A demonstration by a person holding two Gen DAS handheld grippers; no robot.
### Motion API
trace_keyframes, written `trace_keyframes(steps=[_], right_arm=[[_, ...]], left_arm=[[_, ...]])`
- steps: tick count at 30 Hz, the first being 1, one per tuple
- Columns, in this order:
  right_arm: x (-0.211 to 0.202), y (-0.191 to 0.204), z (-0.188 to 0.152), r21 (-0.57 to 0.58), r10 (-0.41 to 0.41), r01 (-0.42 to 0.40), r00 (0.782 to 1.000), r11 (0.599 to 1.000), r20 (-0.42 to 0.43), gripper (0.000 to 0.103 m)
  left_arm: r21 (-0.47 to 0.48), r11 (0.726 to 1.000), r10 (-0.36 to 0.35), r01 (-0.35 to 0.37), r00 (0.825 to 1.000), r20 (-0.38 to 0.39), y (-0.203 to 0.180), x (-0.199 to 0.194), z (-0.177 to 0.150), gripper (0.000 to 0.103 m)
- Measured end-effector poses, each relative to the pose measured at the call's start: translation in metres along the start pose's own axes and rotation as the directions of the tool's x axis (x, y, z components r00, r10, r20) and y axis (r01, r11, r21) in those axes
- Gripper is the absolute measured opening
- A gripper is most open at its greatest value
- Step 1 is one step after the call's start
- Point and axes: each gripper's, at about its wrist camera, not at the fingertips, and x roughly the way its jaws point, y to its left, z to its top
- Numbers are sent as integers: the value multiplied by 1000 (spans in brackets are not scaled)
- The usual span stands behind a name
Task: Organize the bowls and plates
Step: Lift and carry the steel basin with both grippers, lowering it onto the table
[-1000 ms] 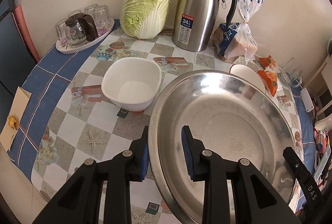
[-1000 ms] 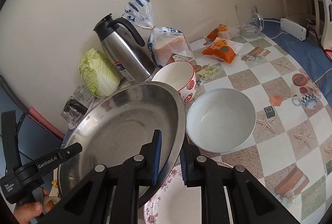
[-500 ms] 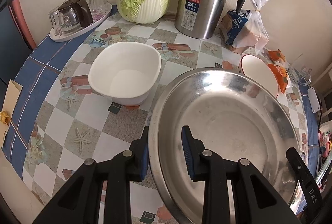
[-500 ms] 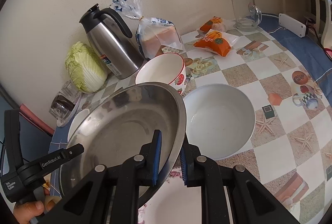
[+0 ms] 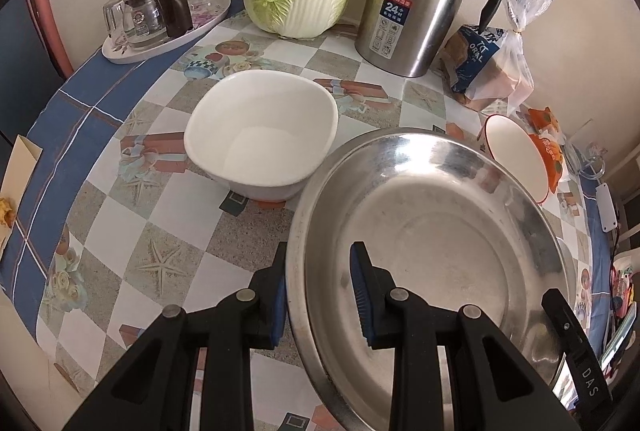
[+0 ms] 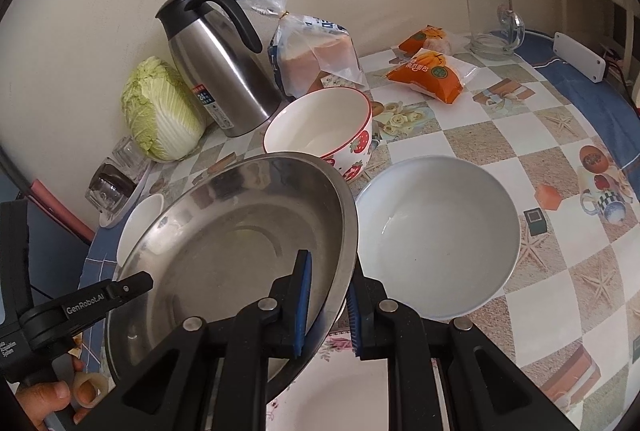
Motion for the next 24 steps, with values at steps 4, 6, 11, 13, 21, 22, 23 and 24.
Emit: trace_keyframes(steps=[4,6,11,13,21,22,23,24], right_arm=[[0,8,-1,-26,1,-1,1000,1000,5,18],[1,10,-1,-36,-1,1,1000,999,1,18],[6,13,-6,-49,-5,4,1000,999,-22,18],[9,14,-8,-58,-10,8,1000,998,-30,18],[16,11,-11,-56,-25,22,998,998,-55,18],[17,10,-11,-52,-26,23,998,998,-56,18],[17,9,-12,-49,-28,25,998,998,-57,18],[18,8,-12,-47,-31,28,998,999,-58,18]], left_arm=[[-14,1000,-4,5,1000,10,6,-4,1,30],[-17,1000,-1,2,1000,10,8,-5,1,30],[-27,1000,3,-3,1000,-3,13,-3,-1,30],[-29,1000,4,-4,1000,-9,14,-1,-2,30],[-10,1000,12,-12,1000,-22,9,9,-5,30],[-6,1000,12,-12,1000,-21,8,10,-5,30],[-3,1000,13,-13,1000,-21,7,11,-5,30],[1,1000,14,-14,1000,-21,6,12,-5,30]])
